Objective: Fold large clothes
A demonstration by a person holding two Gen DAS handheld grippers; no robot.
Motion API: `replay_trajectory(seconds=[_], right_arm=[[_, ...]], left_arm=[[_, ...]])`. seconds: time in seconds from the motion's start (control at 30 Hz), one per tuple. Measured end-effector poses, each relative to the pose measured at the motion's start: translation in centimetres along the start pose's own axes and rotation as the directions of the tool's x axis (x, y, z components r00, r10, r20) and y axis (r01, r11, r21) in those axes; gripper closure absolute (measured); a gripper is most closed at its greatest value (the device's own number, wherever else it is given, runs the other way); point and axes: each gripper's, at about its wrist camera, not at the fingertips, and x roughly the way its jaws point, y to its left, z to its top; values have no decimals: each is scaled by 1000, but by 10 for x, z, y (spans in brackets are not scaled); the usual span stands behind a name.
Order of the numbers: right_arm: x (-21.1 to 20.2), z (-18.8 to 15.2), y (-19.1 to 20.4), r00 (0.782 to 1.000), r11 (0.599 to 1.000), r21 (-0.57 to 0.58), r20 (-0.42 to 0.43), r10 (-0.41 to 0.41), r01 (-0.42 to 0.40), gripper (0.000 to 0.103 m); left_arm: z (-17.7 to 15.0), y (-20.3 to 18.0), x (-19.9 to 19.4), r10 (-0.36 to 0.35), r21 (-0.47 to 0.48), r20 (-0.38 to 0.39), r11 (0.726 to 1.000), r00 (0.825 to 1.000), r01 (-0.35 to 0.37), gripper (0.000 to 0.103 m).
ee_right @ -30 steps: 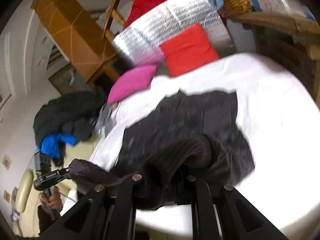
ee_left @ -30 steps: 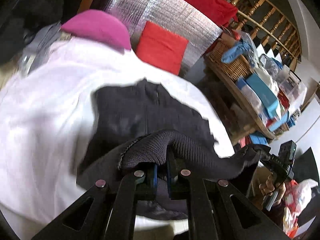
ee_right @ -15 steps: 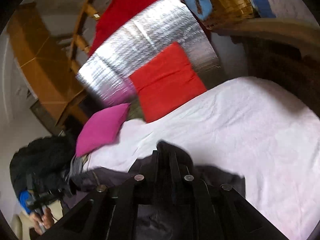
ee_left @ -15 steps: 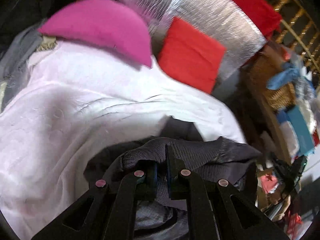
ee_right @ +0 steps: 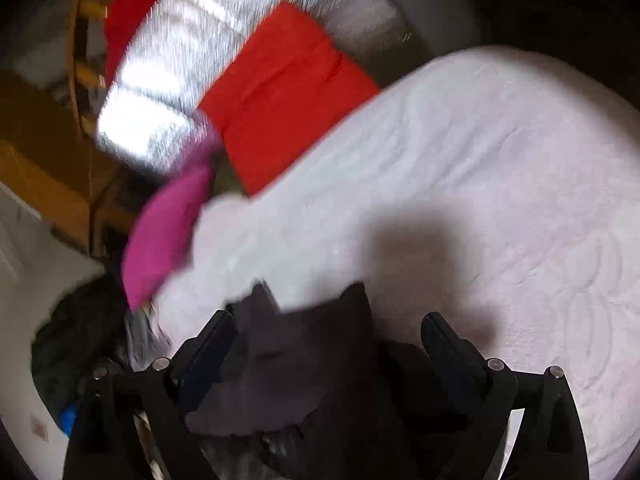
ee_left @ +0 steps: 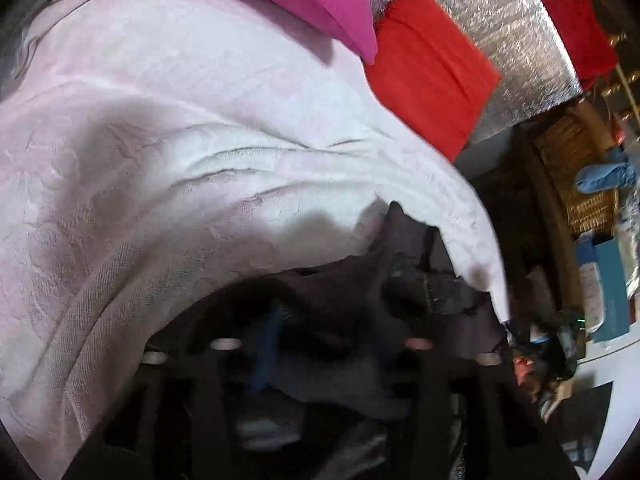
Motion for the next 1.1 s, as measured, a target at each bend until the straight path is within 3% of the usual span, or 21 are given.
replay_trajectory(seconds=[0.1,0.13,0.17,0.2,0.23,0.27,0.33,0.43,0.5,0.53,0.6,0.67,0.73,0.8,0.83,0.87,0.9,0.93,1.0,1.1], right_arm=[[30,-7,11,989,994,-79,-120,-86,76,8],[34,-14,19,986,986,-138,-125,-112,95,21],[35,-22,32,977,959,-238,-105,-185,156,35],[35,-30,41,962,923,-312,-79,-263,226,65],[36,-37,49,948,888,-376,-69,-310,263,79],[32,-41,56,941,868,-405,-51,-336,288,82],[17,-43,69,931,835,-433,24,-365,339,86],[-13,-36,81,919,812,-430,181,-351,395,87],[-22,-30,77,913,838,-368,230,-337,402,87],[-18,-28,69,908,845,-342,232,-349,412,87],[3,-30,51,888,834,-313,229,-399,455,87],[29,-35,18,882,846,-250,159,-443,470,87],[31,-35,0,904,888,-181,150,-400,423,86],[15,-32,-10,944,948,-88,161,-288,305,82],[5,-32,-15,960,971,-35,165,-226,235,74],[-4,-32,-19,967,980,5,164,-195,197,69],[-18,-35,-25,971,985,57,166,-171,164,46],[-32,-40,-28,972,988,81,187,-145,132,21],[-61,-54,-31,960,992,100,264,-96,72,17],[-99,-79,-34,953,995,95,296,-65,39,17]], left_arm=[[-3,0,-3,35,22,18,999,999,-35,44],[-4,-1,-4,43,28,24,999,999,-44,45],[-4,-3,-3,66,37,34,997,997,-67,54],[-4,-5,-2,94,51,39,994,995,-96,77],[-2,-6,0,111,65,36,991,993,-113,90],[-1,-7,2,123,70,34,990,992,-125,102],[2,-11,3,158,84,56,983,986,-162,102],[11,-19,2,200,108,132,971,971,-214,101],[15,-20,1,250,110,189,956,950,-273,102],[17,-16,6,300,100,204,941,932,-324,102],[15,-5,21,325,82,157,937,933,-340,101],[8,5,25,328,59,147,939,933,-339,102],[2,9,17,307,48,168,947,937,-319,100],[-6,6,3,309,56,184,944,933,-324,94],[-10,4,-3,310,63,193,943,931,-327,89],[-17,1,-11,313,72,205,940,927,-333,73],[-24,-3,-18,312,80,212,939,926,-335,56],[-35,-7,-30,300,88,233,941,925,-327,52],[-58,-21,-48,287,102,279,940,916,-326,49],[-94,-38,-68,328,111,301,921,895,-374,43]])
